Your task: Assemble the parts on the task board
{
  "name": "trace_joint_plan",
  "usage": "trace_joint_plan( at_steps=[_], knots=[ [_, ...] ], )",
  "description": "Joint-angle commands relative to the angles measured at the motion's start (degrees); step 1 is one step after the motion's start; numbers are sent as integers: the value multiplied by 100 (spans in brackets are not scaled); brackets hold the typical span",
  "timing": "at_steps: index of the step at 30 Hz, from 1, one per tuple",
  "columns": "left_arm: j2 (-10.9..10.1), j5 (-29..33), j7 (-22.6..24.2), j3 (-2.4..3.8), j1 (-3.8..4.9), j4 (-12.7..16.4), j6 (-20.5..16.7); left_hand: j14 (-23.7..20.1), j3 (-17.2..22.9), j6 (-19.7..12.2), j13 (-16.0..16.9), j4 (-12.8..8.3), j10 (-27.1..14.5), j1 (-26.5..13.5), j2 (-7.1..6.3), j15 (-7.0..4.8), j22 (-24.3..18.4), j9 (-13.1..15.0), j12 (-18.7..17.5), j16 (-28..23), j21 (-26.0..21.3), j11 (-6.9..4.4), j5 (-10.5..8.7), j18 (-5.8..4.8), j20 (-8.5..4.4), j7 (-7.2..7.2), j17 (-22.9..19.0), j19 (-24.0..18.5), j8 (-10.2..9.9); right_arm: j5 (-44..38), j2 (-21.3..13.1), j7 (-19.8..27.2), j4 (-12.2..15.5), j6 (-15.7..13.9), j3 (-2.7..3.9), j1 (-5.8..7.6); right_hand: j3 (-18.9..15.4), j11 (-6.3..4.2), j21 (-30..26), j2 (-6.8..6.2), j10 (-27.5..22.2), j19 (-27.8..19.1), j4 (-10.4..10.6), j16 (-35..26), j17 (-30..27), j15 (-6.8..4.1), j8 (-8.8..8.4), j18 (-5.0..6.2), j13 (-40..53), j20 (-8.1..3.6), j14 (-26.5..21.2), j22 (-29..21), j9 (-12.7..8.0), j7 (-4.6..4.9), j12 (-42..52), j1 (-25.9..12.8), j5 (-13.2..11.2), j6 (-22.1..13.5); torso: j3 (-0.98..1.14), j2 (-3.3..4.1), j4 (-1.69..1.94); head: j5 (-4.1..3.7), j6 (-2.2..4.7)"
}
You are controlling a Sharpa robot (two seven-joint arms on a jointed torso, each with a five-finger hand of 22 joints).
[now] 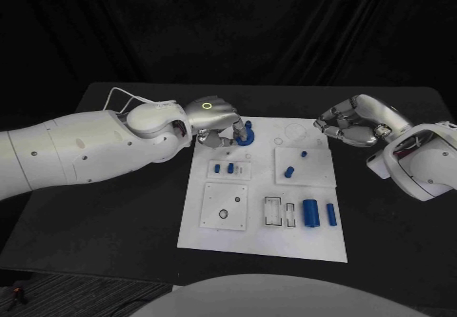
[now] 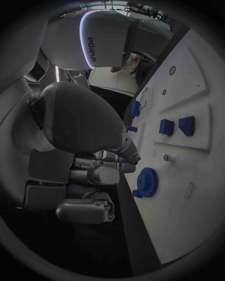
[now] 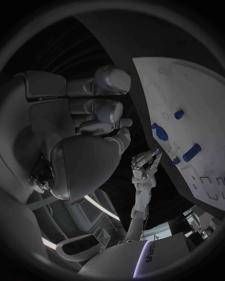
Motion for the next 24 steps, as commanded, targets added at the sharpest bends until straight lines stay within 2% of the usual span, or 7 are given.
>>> trace_joint_plan(
  at_steps=[1, 5, 9, 13, 19, 22, 24],
  knots=[
    [-110, -30, 81, -3, 93, 102, 507, -59, 56, -33, -53, 10, -28, -42, 0, 8, 1183, -21, -93, -40, -59, -25, -39, -11, -21, -27, -36, 57, -46, -8, -1, -176, -3, 60, 4, -14, 26, -11, -26, -2, 19, -17, -16, -19, -2, -11, 2, -10, -1270, -11, 2, 287, 9, 13, -42, 45, 32, 47, -1, -4, 4, 17, -1],
    [-160, -30, 103, -4, 144, 119, 693, -103, 96, -140, -138, 29, -121, -72, -28, 19, 1165, -63, -258, -94, -125, -28, -82, 1, -9, -43, -99, 18, -116, -8, 18, -195, -16, 94, 4, -23, 31, -10, -29, 2, 16, -18, -21, -20, -4, -10, 3, -10, -1276, -10, 0, 287, 10, 13, -48, 49, 30, 49, 7, -2, 9, 12, -1],
    [-171, -30, 90, -5, 142, 90, 781, -124, 127, -156, -175, 38, -104, -82, -45, 26, 1159, -77, -322, -117, -150, -25, -159, 5, -2, -40, -125, 3, -112, -8, 27, -204, -19, 122, 4, -48, 33, -10, -37, 3, 14, -20, -23, -27, -13, -10, 3, -9, -1281, -10, -2, 284, 11, 13, -54, 51, 29, 50, 1, -2, 16, -13, -1],
    [-144, -30, 32, -7, 80, 4, 879, -119, 138, -182, -199, 61, -100, -114, -58, 33, 1163, -90, -367, -109, -140, -8, -196, 2, 1, -25, -118, 9, -118, -8, 35, -236, -43, 168, 4, -76, 34, -10, -39, 3, 13, -21, -24, -28, -16, -10, 3, -8, -1282, -10, -2, 284, 11, 13, -56, 52, 29, 50, 3, -4, 11, 15, -1],
    [-109, -30, -38, -7, -41, -61, 898, -139, 144, -199, -213, 76, -102, -132, -61, 39, 1155, -97, -392, -137, -168, 2, -206, 8, 3, -16, -153, -6, -120, -8, 57, -249, -71, 202, 4, -105, 39, -10, -41, 5, 10, -22, -28, -29, -15, -9, 3, -8, -1289, -10, -4, 284, 11, 14, -63, 56, 27, 50, -23, 10, -1, 26, -1],
    [-96, -30, -64, -8, -84, -79, 854, -135, 145, -201, -214, 77, -102, -133, -61, 40, 1158, -98, -395, -130, -161, 3, -206, 7, 4, -15, -144, -2, -120, -8, 63, -251, -77, 212, 4, -113, 39, -10, -41, 5, 10, -22, -28, -29, -15, -9, 3, -8, -1289, -10, -4, 284, 11, 14, -63, 56, 27, 50, -24, 8, -5, 33, -1],
    [-86, -30, -82, -8, -108, -91, 816, -136, 145, -201, -215, 77, -100, -134, -61, 41, 1159, -99, -396, -131, -158, 4, -205, 6, 4, -14, -145, -1, -120, -8, 62, -253, -80, 215, 4, -116, 39, -10, -41, 5, 10, -22, -28, -29, -15, -9, 3, -8, -1289, -10, -4, 284, 11, 14, -63, 56, 27, 50, -13, 1, 8, 22, -1]
  ],
)
